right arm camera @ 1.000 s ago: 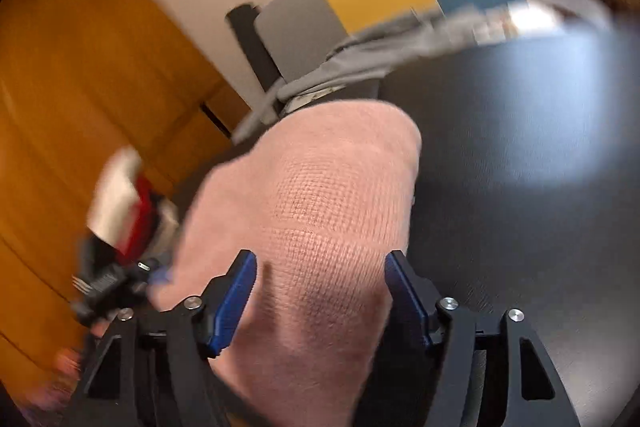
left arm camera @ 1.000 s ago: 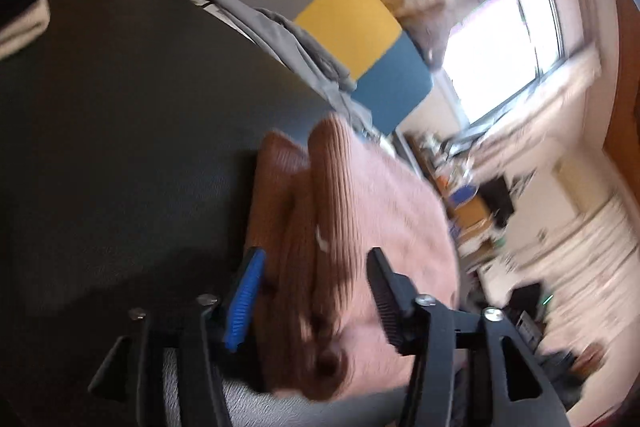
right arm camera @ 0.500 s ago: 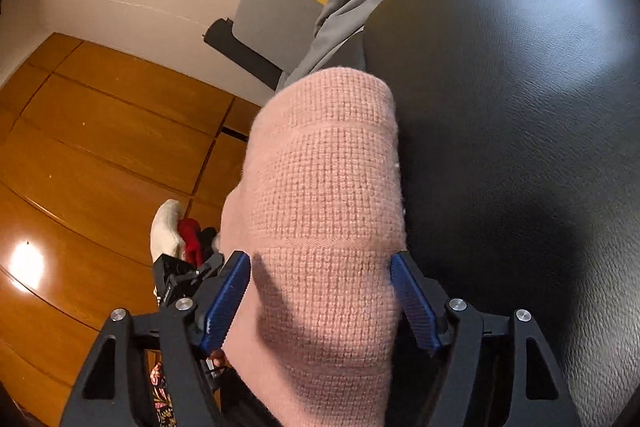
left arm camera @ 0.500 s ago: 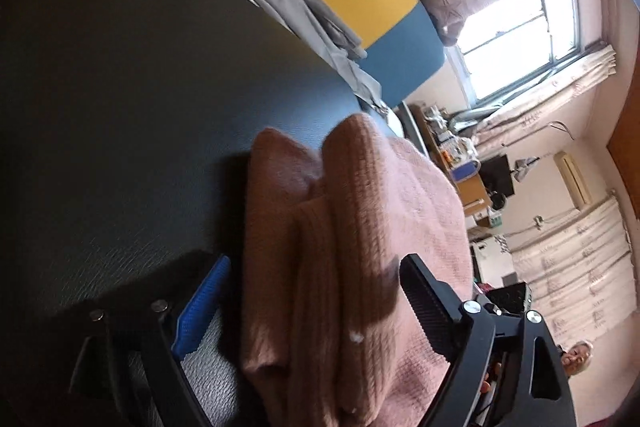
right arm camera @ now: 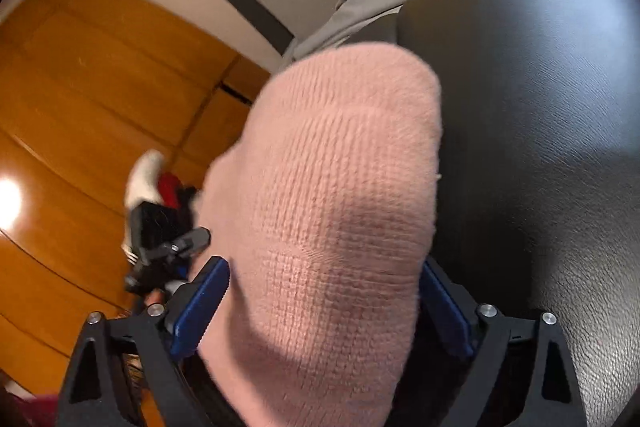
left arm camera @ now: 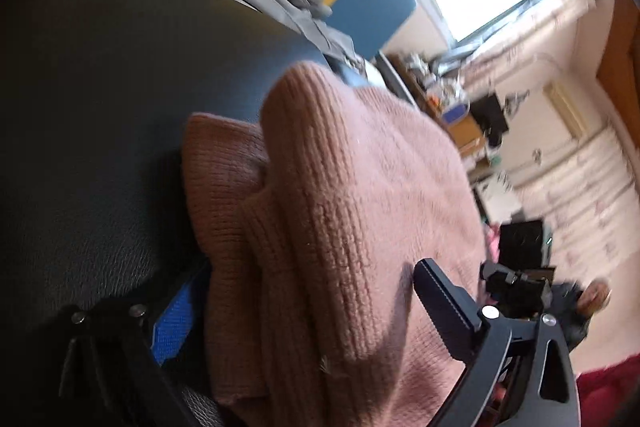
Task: Fold clothes
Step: 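Carry the held sweater with both grippers over to the stack of folded clothes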
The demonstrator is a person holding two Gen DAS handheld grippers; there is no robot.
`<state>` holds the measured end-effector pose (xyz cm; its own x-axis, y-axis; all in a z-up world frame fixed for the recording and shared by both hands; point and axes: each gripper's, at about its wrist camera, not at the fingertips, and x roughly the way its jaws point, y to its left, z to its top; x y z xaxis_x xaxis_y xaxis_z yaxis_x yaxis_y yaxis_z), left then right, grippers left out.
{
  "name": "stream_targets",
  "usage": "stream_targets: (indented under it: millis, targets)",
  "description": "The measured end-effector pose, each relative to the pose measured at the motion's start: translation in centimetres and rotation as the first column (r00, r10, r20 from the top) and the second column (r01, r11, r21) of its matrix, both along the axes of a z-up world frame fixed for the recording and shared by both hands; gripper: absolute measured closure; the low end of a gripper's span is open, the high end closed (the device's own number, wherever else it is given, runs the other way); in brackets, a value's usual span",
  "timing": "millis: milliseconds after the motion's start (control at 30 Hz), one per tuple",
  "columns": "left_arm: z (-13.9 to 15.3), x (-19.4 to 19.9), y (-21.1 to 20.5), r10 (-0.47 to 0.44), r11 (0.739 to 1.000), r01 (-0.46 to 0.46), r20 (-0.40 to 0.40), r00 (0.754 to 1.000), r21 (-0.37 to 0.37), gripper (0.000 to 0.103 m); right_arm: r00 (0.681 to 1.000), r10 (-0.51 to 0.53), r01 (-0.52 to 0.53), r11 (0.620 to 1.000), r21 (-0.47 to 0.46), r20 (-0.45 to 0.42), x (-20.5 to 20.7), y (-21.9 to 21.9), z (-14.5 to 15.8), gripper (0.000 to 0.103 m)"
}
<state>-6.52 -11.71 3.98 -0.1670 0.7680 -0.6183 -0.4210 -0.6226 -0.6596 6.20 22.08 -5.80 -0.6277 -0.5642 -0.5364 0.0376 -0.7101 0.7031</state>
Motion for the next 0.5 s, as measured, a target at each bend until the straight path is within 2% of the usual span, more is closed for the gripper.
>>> stream_targets:
  millis: [67,100,167,233,300,367,500]
  targets:
    - [0.1,-0.2,0.1,-0.008,1.0,0.008,0.022,1.0,0.005,0.002,1.0,-0.014,0.014,1.0,0.02,-0.011,-0.2,-0.5,0.0,0.009]
    - [0.1,-0.3,0.0,-0.004,1.0,0.004,0.033,0.999,0.006,0.003,1.0,-0.02,0.02,1.0,0.021,-0.009,-0.3,-0.6,0.0,0.015]
    - [0.3,-0.3,-0.3,0.013,1.0,-0.013,0.039,0.999,-0.01,0.012,1.0,-0.025,0.025,1.0,0.018,0.001,-0.5,-0.5,-0.2,0.025]
    - [0.4,0.1,-0.8,0.038,0.999,-0.038,0.028,0.999,-0.026,0.041,1.0,-0.026,0.026,1.0,-0.006,0.005,-0.1,-0.2,-0.3,0.031]
    - [0.4,0.4,-1.2,0.051,0.999,-0.052,0.044,0.998,0.015,0.051,1.0,-0.025,0.026,0.999,-0.043,0.007,0.1,0.1,-0.4,0.037]
    - [1.1,1.2,-1.5,0.068,0.997,-0.069,0.028,0.997,0.036,0.055,1.0,-0.027,0.027,0.997,-0.076,0.002,0.0,0.3,-0.3,0.042]
    - [2.7,2.7,-2.1,0.103,0.992,-0.102,-0.005,0.995,0.08,0.061,0.999,-0.024,0.022,0.997,-0.079,-0.024,0.4,-0.1,0.9,0.051]
